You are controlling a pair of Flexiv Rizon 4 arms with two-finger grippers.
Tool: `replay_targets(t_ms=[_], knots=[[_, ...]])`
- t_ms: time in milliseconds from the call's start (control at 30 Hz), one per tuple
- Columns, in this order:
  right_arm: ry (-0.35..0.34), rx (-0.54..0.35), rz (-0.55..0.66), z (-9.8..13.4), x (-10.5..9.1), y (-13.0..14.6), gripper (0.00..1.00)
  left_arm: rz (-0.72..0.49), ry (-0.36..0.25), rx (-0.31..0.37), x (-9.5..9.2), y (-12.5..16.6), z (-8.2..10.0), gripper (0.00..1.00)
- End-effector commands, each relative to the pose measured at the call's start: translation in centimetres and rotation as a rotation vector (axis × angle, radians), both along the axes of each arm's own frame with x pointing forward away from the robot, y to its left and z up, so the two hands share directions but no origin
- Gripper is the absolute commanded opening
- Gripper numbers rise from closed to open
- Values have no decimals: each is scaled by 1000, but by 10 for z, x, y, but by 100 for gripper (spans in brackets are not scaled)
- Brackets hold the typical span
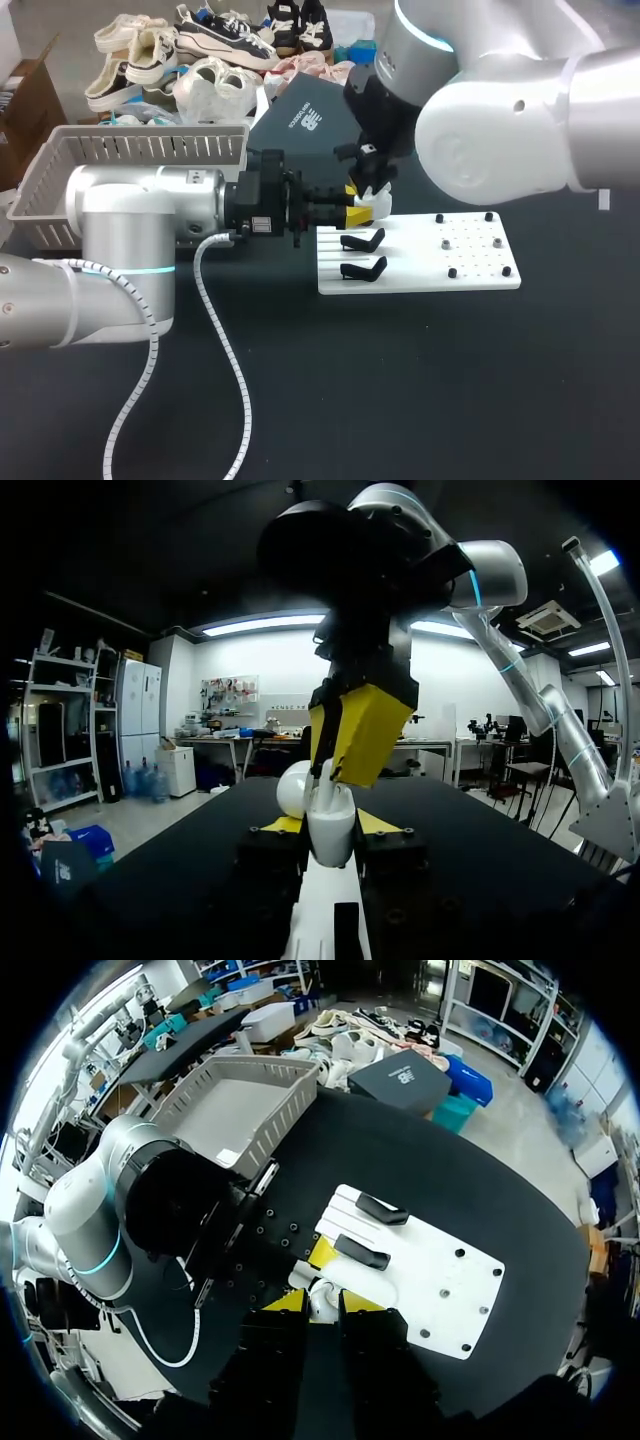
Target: Pick up each earbud case from the left stands, insert the matching earbuds, close the lid, and place the case in the box.
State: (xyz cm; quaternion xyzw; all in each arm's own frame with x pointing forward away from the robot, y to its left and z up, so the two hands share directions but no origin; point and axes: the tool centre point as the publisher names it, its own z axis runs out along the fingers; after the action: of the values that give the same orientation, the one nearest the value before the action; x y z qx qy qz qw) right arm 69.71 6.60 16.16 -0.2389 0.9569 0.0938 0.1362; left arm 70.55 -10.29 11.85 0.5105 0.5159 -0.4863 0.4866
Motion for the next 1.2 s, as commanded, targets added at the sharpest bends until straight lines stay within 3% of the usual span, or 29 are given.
replay_targets(t_ms=[33,67,133,167,200,800,1200], knots=[[-3,-6,-9,-1,-1,3,0,-2,0,-1,1,-1,0,0],[-3,-6,-10,-1,-1,3,2,-2,0,-1,1,-1,0,0],[-3,-6,-12,-1,-1,3,21,-2,0,-1,1,-1,0,0],[-3,-6,-12,-1,-1,3,21,-2,0,-1,1,-1,0,0],[-4,-5,-13,0,-1,4,33,-2,0,-1,1,-1,0,0],[-17,-13,-24,8,-10,1,45,-2,0,-1,1,-1,0,0],[-49,-35,-96,18,-16,-17,46,-2,0,-1,1,-1,0,0]])
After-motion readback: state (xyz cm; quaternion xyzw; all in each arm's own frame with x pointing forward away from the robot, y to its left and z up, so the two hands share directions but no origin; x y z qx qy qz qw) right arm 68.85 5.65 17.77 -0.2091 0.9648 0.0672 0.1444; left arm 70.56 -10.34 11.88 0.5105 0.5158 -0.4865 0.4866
